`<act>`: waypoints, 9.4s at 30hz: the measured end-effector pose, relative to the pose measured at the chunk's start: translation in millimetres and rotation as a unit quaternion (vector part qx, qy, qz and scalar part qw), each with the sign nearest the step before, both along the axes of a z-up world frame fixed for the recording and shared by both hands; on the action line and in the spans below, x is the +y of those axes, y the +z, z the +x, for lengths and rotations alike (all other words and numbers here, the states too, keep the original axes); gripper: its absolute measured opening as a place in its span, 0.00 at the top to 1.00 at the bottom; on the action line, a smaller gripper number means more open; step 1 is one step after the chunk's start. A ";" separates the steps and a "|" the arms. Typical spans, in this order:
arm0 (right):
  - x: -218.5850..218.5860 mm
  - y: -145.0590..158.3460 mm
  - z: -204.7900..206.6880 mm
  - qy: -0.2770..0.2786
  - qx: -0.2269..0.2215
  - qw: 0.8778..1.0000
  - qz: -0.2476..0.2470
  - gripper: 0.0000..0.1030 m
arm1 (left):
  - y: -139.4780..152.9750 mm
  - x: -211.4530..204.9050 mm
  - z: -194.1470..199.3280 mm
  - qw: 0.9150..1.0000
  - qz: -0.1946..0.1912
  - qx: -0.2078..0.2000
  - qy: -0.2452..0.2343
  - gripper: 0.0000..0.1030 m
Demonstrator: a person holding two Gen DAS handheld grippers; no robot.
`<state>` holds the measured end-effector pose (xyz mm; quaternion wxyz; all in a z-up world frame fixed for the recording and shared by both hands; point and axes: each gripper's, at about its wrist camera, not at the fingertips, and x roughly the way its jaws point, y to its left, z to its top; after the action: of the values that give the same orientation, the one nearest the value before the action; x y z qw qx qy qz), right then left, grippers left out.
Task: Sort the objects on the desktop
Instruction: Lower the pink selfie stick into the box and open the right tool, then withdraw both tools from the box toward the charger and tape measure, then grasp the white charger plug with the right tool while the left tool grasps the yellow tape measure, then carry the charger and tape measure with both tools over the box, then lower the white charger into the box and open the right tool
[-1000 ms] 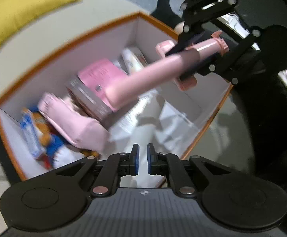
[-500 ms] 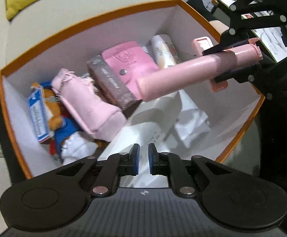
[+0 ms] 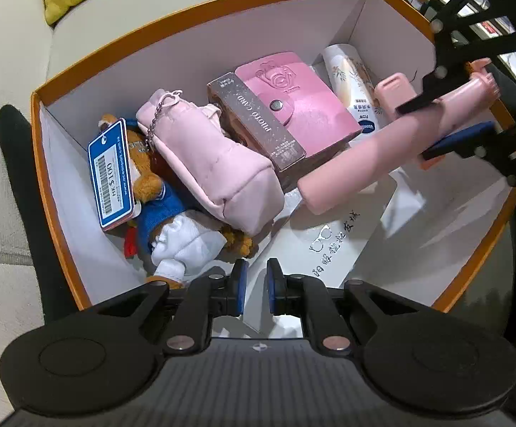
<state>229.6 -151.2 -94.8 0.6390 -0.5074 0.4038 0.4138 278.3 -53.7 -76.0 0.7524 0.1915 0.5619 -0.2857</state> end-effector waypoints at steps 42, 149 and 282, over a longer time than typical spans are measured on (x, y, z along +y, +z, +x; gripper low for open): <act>3.9 -30.2 37.9 0.004 0.205 0.977 0.057 0.72 | 27.9 33.0 -30.7 0.984 -0.140 -0.043 0.101 0.88; 13.3 -56.8 -162.4 -0.385 0.092 0.871 0.290 0.59 | 27.2 32.8 -244.0 0.985 0.096 -0.097 0.108 0.75; -22.6 -4.1 36.0 -0.441 0.109 0.890 -0.041 0.66 | 8.3 11.4 -47.5 0.963 -0.211 -0.003 0.171 0.78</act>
<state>265.6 -173.8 -98.9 0.6860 -0.2546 0.6700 0.1256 230.8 -42.3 -67.6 0.8152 -0.0691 0.5108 -0.2641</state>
